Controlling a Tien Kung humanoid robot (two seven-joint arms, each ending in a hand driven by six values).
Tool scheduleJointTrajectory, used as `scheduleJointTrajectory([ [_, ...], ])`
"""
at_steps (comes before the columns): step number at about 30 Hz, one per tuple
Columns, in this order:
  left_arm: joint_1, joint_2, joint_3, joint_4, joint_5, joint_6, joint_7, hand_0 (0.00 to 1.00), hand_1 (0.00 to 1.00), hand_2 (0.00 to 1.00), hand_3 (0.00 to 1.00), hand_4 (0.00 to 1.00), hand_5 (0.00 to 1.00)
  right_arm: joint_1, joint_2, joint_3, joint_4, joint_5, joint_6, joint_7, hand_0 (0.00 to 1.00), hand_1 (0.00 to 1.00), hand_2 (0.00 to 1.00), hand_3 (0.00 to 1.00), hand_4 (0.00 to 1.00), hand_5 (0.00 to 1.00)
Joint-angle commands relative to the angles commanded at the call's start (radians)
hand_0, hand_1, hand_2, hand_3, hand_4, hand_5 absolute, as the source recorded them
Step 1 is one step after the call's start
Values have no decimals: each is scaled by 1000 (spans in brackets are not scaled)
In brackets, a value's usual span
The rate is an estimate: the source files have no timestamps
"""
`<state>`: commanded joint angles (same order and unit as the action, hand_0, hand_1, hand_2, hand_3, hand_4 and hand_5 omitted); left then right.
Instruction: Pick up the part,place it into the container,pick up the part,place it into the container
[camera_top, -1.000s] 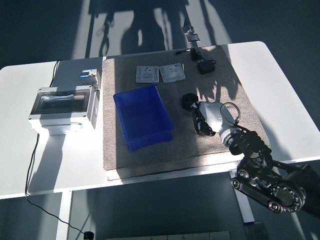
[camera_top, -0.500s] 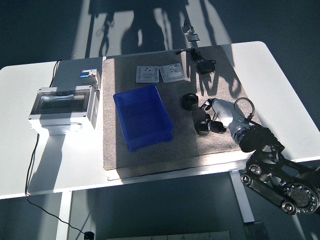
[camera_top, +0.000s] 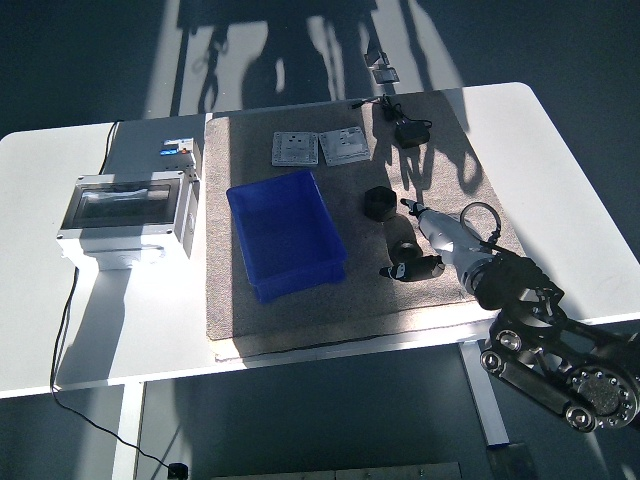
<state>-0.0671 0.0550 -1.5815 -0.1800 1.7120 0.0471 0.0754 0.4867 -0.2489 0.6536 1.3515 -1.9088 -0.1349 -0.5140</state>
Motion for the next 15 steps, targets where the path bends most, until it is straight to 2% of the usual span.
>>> scheduleJointTrajectory([
  [4, -2, 0, -2, 0, 3, 0, -1, 693, 654, 636, 577, 451, 524, 10, 8, -27, -30, -21, -20, -1, 626, 792, 906, 916, 967, 427],
  [5, -2, 0, -2, 0, 3, 0, -1, 693, 654, 635, 577, 451, 525, 10, 10, -29, -38, -31, -23, -2, 573, 601, 708, 790, 730, 204],
  [10, -2, 0, -1, 0, 0, 7, -6, 693, 654, 635, 577, 451, 525, 3, 18, -39, -77, -65, -43, 7, 573, 601, 708, 790, 730, 204],
  [11, -2, 0, -2, 0, 0, 8, -8, 693, 654, 632, 576, 452, 521, 4, 17, -44, -83, -75, -58, 15, 518, 459, 628, 754, 592, 95],
  [15, -3, -1, -5, 0, 8, 8, -10, 693, 654, 632, 576, 452, 521, 11, 17, -63, -103, -93, -97, 39, 518, 459, 628, 754, 592, 95],
])
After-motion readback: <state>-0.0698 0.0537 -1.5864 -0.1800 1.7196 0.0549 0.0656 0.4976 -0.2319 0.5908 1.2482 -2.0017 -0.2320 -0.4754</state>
